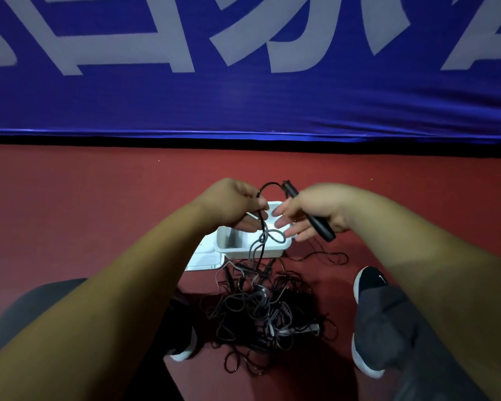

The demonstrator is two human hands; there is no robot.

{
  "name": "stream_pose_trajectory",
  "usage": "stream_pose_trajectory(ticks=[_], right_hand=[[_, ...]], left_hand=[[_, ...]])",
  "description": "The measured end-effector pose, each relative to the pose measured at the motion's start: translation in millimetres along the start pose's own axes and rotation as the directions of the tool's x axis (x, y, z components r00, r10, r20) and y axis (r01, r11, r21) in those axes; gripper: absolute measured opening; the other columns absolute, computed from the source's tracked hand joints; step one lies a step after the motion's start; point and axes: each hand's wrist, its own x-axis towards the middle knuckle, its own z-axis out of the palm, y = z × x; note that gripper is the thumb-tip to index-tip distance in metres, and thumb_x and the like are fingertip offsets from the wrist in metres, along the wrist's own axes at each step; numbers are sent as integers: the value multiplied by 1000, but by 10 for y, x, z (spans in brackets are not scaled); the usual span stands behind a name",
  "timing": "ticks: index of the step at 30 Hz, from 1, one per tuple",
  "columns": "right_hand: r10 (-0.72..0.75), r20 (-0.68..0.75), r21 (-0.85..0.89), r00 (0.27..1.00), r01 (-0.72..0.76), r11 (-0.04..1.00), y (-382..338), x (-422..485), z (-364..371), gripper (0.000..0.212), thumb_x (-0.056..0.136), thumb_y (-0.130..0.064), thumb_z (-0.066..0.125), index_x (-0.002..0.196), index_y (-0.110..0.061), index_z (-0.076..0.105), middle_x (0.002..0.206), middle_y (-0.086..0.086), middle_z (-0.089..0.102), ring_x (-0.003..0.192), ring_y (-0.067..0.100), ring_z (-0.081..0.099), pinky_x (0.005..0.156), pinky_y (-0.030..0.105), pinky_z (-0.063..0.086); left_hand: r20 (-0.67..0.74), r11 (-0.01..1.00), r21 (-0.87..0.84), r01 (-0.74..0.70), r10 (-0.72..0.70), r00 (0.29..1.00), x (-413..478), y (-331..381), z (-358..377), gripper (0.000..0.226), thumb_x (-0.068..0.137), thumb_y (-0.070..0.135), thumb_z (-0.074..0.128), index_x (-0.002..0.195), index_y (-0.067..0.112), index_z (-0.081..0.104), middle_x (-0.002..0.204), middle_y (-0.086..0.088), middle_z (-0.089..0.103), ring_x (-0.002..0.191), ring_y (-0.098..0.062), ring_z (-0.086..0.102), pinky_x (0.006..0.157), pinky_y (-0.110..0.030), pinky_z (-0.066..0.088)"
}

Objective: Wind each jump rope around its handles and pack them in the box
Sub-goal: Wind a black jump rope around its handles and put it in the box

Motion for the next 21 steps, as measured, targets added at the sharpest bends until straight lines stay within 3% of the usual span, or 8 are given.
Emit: stream_pose_trajectory(ticks=[3, 7, 11, 15, 18, 21], right_hand=[[-43, 17, 43, 999, 42, 998, -9, -2, 104, 21, 105, -9, 58, 121, -13, 71, 125, 11, 76, 106, 30, 78, 98, 45, 62], [-163, -3, 79, 987, 163, 984, -27, -3, 155, 23, 105, -25, 67, 124, -11, 67, 115, 9, 73, 88, 25, 80, 78, 40, 65], [-329, -99, -217, 939, 302, 928, -7, 11, 201, 19, 102, -34, 71, 108, -16, 75, 84, -6, 77, 69, 12, 59, 67, 31, 46], [-380, -96, -373, 920, 320, 871, -97, -32, 195, 13, 97, -27, 69, 96, -15, 74, 80, 1, 73, 70, 18, 56, 66, 33, 42], [-396, -127, -613, 909, 242, 752, -141, -64, 134, 19, 98, -27, 64, 86, -13, 69, 73, 3, 59, 64, 21, 51, 60, 33, 36], [-285, -117, -711, 951, 120, 693, -107, -62, 66, 26, 99, -28, 62, 84, -9, 72, 70, 4, 58, 60, 22, 51, 56, 32, 35]], left_hand=[[-126, 991, -130, -36, 19, 992, 15, 4, 17, 12, 102, 12, 67, 102, 1, 72, 90, -16, 75, 78, -29, 79, 68, -30, 64], [-226, 978, -204, -41, -6, 974, 21, -8, 9, 17, 103, 13, 67, 99, -3, 72, 82, -16, 65, 73, -28, 75, 75, -34, 66], [-212, 971, -232, -62, 12, 977, -35, 45, -10, 19, 104, 13, 64, 101, -3, 71, 81, -17, 68, 70, -26, 76, 69, -28, 64], [-277, 972, -199, -120, 62, 959, -75, 81, -51, 20, 106, 15, 62, 103, -2, 72, 85, -18, 70, 74, -27, 78, 68, -29, 63], [-421, 965, -197, -172, 76, 904, -61, 123, -109, 20, 108, 17, 57, 98, 3, 68, 79, -10, 66, 66, -21, 76, 63, -30, 61], [-500, 945, -270, -186, 28, 866, -76, 193, -234, 20, 111, 19, 51, 97, 9, 63, 76, -4, 60, 59, -13, 68, 56, -25, 52]])
